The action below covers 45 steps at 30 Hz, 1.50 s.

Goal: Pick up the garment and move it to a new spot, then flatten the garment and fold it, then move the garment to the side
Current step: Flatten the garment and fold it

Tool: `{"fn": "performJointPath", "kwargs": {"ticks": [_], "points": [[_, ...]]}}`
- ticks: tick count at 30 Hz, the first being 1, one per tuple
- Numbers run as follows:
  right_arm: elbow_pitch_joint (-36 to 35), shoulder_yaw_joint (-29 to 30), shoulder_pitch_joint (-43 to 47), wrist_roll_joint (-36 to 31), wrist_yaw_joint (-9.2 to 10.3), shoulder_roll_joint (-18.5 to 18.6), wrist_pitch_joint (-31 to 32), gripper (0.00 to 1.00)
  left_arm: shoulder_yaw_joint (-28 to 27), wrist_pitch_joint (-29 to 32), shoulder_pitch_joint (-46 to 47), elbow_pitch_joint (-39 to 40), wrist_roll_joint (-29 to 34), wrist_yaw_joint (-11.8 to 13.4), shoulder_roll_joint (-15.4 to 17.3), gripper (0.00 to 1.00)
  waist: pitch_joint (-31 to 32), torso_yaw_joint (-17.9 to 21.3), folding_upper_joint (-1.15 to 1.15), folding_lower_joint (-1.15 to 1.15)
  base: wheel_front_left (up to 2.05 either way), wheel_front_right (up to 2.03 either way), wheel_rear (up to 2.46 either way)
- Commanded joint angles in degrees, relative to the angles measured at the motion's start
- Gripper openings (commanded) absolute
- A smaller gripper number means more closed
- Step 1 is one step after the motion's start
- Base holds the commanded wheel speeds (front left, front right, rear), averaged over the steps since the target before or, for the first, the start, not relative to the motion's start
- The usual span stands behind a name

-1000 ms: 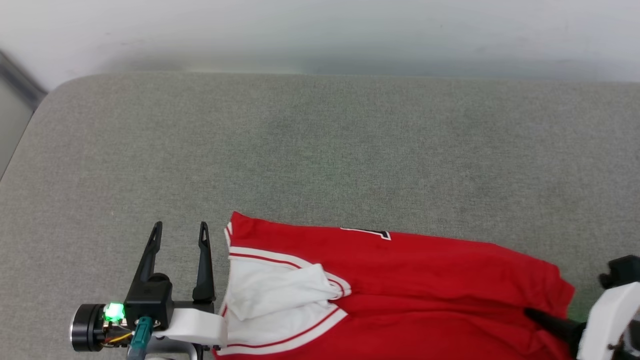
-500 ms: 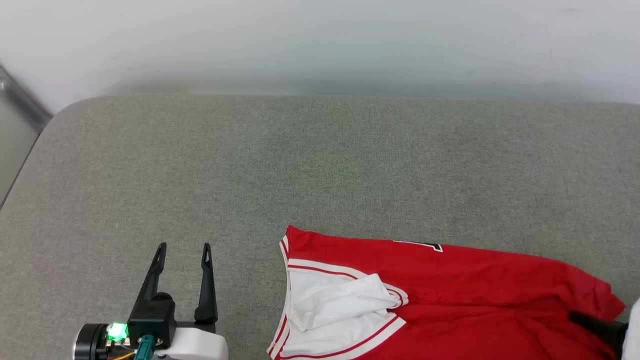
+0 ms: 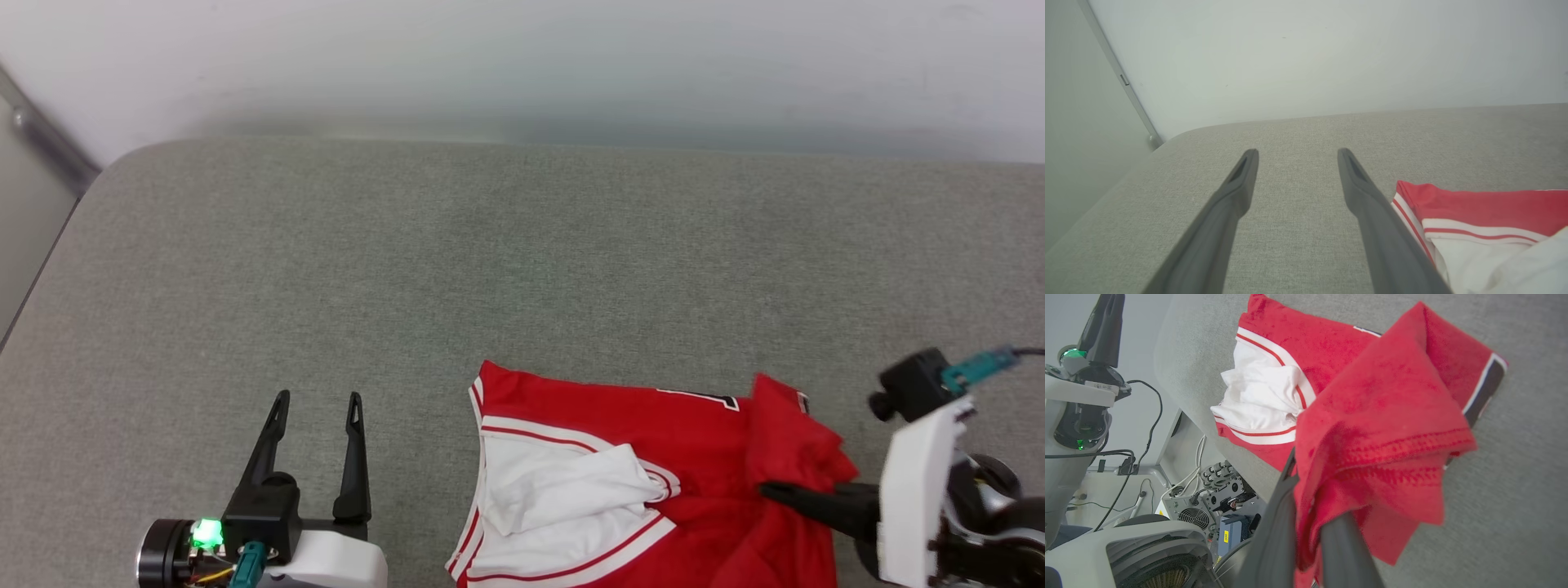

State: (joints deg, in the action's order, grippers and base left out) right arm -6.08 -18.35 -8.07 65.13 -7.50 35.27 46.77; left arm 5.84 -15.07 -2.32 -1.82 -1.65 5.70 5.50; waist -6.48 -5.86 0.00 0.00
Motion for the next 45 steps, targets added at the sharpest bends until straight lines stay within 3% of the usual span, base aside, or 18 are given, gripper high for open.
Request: {"fn": "performJointPath", "kwargs": {"ticks": [1, 10, 20, 31, 32, 33, 34, 41, 45], "points": [[-0.9, -1.2, -2.2, -0.8, 0.01, -1.4, 1.1, 0.0, 0.1, -0.1, 0.9, 0.1, 0.5, -0.2, -0.2, 1.0, -0.4, -0.6, 0.0, 0.0, 0.0, 0.0, 0.0], [1.7, -11.3, -14.1, -5.2, 0.01, -8.9, 4.6, 0.0, 0.2, -0.1, 3.2, -0.1, 0.5, -1.0, -1.1, 1.0, -2.8, -3.2, 0.0, 0.0, 0.0, 0.0, 0.0], [14.9, -24.2, -25.9, -10.5, 0.02, -16.4, 1.4, 0.0, 0.7, -0.1, 5.7, -0.5, 0.3, -1.5, -1.8, 1.0, -5.8, -5.9, 0.0, 0.0, 0.0, 0.0, 0.0], [27.6, -35.5, -30.2, -12.0, 0.02, -18.2, -5.2, 0.0, 0.9, -0.1, 7.0, -1.0, 0.0, -1.4, -2.4, 1.0, -7.8, -6.9, 0.0, 0.0, 0.0, 0.0, 0.0], [27.9, -36.0, -30.5, -11.9, 0.02, -18.0, -6.2, 0.16, 0.8, -0.1, 6.7, -1.1, 0.0, -1.4, -2.4, 1.0, -7.5, -6.7, 0.0, 0.0, 0.0, 0.0, 0.0], [27.7, -36.6, -30.9, -11.9, 0.03, -17.7, -7.4, 0.47, 0.7, -0.1, 6.4, -1.2, 0.1, -1.4, -2.4, 1.0, -7.2, -6.5, 0.0, 0.0, 0.0, 0.0, 0.0], [27.1, -37.0, -31.2, -11.7, 0.02, -17.3, -8.8, 1.0, 0.5, -0.1, 6.1, -1.3, 0.2, -1.4, -2.4, 1.0, -6.8, -6.3, 0.0, 0.0, 0.0, 0.0, 0.0], [17.8, -37.7, -31.7, -12.1, 0.02, -10.3, -19.8, 1.0, -0.4, -0.1, 4.0, -1.2, 0.8, -1.9, -2.1, 1.0, -2.8, -4.0, 0.0, 0.0, 0.0, 0.0, 0.0], [14.6, -31.8, -29.7, -15.6, 0.02, -6.4, -30.0, 1.0, -2.0, -0.1, 2.6, -0.9, 0.8, -1.5, -1.4, 1.0, -0.5, -1.9, 0.0, 0.0, 0.0, 0.0, 0.0]]}}
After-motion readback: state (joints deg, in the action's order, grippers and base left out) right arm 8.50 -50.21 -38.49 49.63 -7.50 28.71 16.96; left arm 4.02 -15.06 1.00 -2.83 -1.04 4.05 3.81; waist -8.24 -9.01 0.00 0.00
